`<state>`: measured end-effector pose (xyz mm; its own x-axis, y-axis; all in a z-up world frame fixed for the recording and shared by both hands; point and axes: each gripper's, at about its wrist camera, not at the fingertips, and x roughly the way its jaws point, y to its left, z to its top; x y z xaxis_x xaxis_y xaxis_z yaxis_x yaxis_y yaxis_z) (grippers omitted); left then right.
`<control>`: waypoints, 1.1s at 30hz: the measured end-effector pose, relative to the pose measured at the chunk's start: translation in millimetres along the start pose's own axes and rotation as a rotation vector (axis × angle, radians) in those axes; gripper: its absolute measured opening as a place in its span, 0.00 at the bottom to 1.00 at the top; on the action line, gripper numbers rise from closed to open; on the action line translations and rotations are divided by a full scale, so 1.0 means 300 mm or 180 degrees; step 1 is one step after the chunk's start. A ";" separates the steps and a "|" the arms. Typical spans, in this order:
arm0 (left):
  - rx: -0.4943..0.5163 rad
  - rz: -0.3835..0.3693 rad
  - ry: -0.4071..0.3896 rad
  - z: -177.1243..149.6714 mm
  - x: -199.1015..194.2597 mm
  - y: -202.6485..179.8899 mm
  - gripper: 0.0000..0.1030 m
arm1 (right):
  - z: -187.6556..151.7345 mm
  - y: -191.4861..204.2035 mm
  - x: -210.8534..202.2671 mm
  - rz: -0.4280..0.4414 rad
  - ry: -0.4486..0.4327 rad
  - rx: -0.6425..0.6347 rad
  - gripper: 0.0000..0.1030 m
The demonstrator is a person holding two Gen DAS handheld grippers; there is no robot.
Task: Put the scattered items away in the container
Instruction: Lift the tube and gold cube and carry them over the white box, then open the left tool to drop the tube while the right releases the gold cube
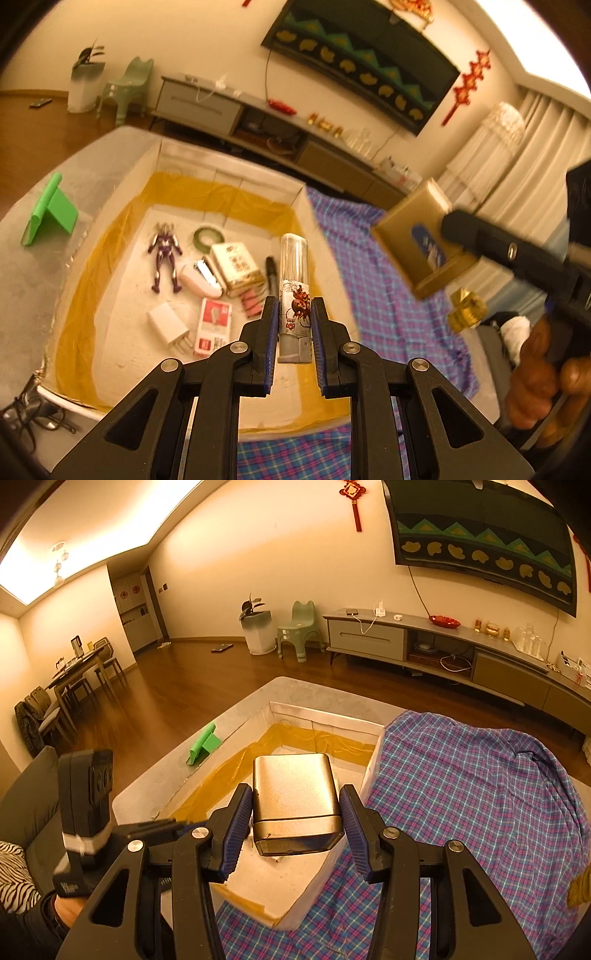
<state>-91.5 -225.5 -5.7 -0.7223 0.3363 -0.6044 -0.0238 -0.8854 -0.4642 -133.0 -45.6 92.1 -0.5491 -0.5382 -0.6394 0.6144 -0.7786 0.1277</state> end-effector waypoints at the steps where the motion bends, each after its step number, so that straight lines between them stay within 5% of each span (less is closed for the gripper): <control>1: 0.0003 0.0018 0.0034 -0.001 0.011 0.003 0.17 | 0.007 -0.001 0.013 -0.0004 0.0015 -0.0008 0.49; 33: -0.0140 -0.0007 0.0597 -0.026 0.146 0.006 0.17 | 0.158 -0.046 0.548 -0.0511 0.0778 -0.0585 0.49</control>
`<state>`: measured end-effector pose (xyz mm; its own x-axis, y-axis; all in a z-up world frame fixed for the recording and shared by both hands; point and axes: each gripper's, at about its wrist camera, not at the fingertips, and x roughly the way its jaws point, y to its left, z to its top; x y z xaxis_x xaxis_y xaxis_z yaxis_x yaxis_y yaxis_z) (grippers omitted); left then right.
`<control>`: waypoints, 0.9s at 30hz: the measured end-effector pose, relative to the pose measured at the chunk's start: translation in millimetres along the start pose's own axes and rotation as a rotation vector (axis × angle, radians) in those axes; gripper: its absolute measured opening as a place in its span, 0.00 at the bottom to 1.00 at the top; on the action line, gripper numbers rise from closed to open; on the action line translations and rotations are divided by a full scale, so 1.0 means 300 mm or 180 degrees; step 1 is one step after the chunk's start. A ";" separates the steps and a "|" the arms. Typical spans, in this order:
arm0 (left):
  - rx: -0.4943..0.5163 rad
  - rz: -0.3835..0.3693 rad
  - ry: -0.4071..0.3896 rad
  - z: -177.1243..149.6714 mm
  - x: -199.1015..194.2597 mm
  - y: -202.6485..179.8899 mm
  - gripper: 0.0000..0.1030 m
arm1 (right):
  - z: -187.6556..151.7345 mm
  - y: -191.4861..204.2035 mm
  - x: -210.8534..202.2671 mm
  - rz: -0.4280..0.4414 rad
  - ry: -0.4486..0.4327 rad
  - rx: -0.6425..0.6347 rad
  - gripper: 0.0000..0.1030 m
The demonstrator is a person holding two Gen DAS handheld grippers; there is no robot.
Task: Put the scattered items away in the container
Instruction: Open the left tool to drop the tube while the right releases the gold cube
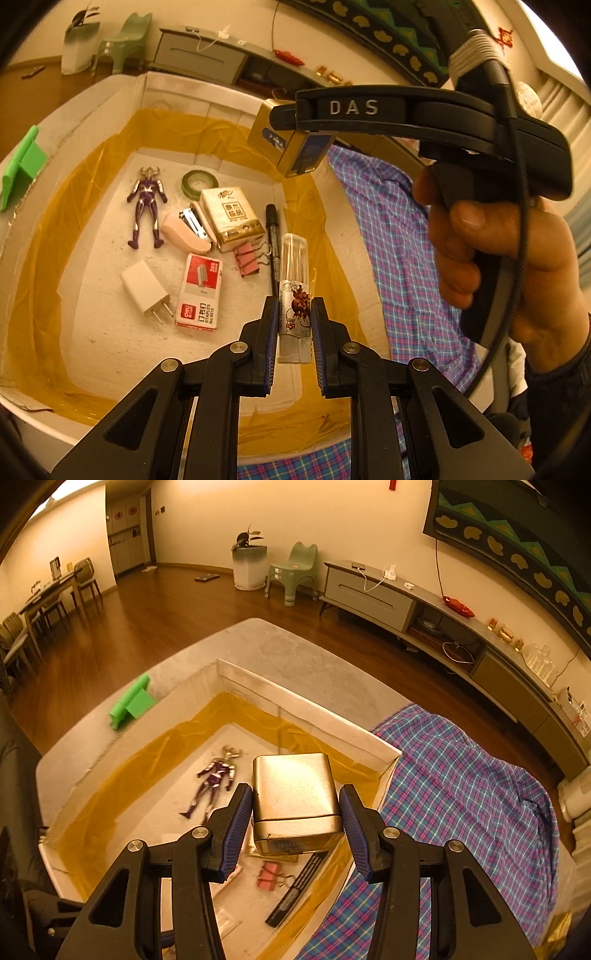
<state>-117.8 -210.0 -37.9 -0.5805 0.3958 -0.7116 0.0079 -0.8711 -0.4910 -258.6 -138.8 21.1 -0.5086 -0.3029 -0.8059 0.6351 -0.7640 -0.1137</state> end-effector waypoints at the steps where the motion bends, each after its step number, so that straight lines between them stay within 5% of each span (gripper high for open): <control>1: -0.0009 0.0002 0.0004 0.001 0.002 0.002 0.18 | 0.004 -0.003 0.011 -0.0027 0.0014 -0.0009 0.49; 7: -0.0033 0.0020 0.0008 0.006 0.011 0.005 0.16 | 0.015 0.000 0.067 -0.0205 0.0055 -0.0149 0.49; 10: -0.0101 0.0027 0.0025 0.012 0.015 0.017 0.26 | 0.016 -0.004 0.078 -0.0280 0.0019 -0.0177 0.49; 27: -0.0011 0.0212 -0.0109 0.011 -0.037 0.011 0.34 | -0.017 0.027 -0.020 -0.0153 -0.0015 -0.0178 0.50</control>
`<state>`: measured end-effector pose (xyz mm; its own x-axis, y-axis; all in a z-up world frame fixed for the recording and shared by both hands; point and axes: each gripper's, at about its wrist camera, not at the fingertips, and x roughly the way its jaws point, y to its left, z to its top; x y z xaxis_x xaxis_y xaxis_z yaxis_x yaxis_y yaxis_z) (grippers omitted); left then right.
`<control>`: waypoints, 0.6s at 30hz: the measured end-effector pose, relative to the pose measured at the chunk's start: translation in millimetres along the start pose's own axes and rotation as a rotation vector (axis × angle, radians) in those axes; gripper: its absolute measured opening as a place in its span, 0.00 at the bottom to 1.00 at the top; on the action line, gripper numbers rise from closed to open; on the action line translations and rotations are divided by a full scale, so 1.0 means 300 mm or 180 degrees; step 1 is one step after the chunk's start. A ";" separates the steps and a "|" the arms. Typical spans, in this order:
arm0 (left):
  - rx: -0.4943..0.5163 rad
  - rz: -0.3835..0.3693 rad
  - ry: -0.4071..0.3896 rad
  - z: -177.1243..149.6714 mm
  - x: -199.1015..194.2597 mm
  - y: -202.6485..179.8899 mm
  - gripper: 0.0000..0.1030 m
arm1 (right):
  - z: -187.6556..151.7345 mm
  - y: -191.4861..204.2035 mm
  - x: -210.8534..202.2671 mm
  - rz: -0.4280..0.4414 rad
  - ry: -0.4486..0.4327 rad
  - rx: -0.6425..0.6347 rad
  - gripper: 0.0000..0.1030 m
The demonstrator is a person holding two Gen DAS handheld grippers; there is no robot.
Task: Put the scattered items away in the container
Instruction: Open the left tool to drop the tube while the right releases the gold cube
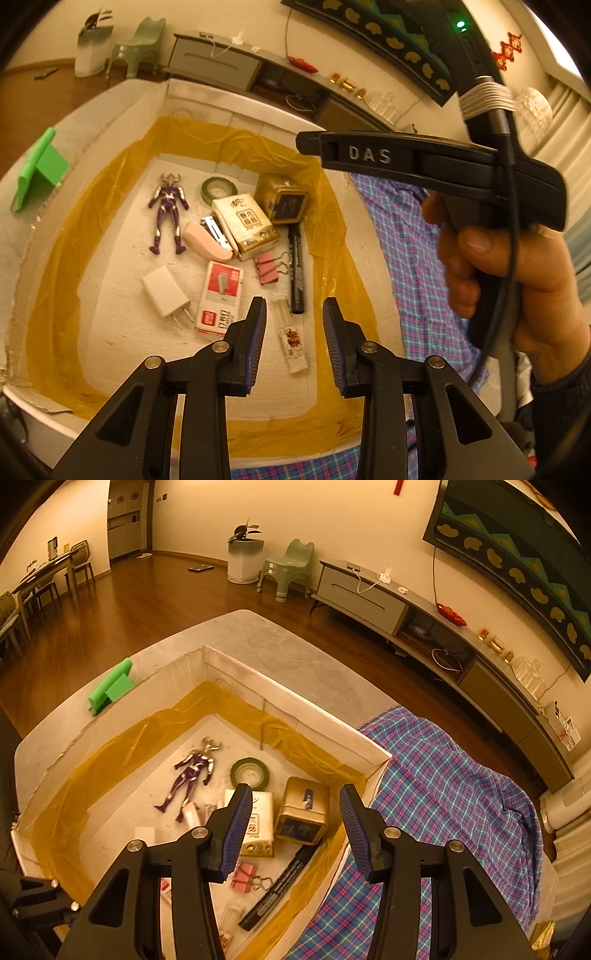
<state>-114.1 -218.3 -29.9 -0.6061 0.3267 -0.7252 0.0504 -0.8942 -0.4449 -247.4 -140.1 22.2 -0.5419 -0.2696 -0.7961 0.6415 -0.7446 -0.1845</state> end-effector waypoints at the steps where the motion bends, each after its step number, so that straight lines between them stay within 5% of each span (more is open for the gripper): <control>1: 0.0022 0.0032 -0.0016 -0.001 -0.005 -0.003 0.36 | -0.004 0.006 -0.012 0.0014 -0.0005 -0.0013 0.50; 10: 0.0164 0.0254 -0.0195 -0.014 -0.062 -0.011 0.46 | -0.123 0.056 -0.176 0.0252 0.0091 -0.0363 0.56; 14: 0.0217 0.0469 -0.0326 -0.018 -0.076 -0.013 0.70 | -0.199 0.089 -0.225 0.0323 0.0225 -0.0595 0.55; 18: 0.0175 0.0383 -0.0380 -0.027 -0.080 0.003 0.71 | -0.255 0.107 -0.283 0.0377 0.0252 -0.0674 0.58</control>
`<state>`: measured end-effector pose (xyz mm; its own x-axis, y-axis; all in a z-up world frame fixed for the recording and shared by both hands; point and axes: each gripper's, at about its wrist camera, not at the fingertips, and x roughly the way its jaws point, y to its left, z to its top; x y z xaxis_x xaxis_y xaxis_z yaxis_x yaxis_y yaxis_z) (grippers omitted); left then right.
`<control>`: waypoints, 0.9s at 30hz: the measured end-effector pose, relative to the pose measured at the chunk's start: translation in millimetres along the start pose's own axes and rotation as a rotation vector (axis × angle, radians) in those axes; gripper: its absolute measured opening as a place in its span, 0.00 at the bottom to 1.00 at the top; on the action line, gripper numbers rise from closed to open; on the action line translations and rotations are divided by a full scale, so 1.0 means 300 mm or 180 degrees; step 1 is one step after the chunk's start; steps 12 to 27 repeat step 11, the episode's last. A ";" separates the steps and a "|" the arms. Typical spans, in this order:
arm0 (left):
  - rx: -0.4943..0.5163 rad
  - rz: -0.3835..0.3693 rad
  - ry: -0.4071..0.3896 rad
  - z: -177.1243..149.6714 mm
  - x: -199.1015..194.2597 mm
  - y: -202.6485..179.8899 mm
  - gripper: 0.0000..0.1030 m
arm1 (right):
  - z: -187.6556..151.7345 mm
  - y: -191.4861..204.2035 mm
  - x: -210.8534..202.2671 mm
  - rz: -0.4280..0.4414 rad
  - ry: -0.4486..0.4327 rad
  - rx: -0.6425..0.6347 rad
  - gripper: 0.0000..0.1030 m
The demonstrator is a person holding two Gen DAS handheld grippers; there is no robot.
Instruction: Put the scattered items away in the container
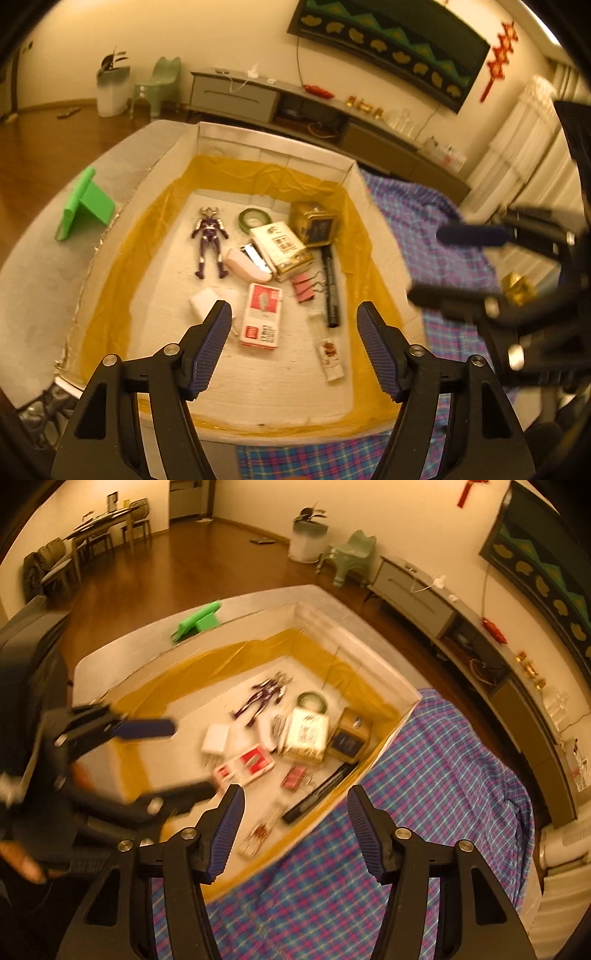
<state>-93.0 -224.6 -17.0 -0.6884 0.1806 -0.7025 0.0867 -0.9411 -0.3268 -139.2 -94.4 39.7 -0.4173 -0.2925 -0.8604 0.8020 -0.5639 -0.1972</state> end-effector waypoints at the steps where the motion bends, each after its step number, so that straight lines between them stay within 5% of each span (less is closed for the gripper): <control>1: 0.0005 -0.0009 -0.0021 -0.001 -0.005 0.001 0.71 | -0.008 0.010 -0.011 -0.0010 0.0003 -0.0035 0.58; 9: 0.0062 0.0214 -0.0233 -0.010 -0.053 0.017 0.71 | -0.044 0.067 -0.065 -0.0021 0.0076 -0.0191 0.58; 27: 0.0066 0.0199 -0.0210 -0.013 -0.050 0.023 0.71 | -0.045 0.076 -0.067 -0.0030 0.0088 -0.0206 0.58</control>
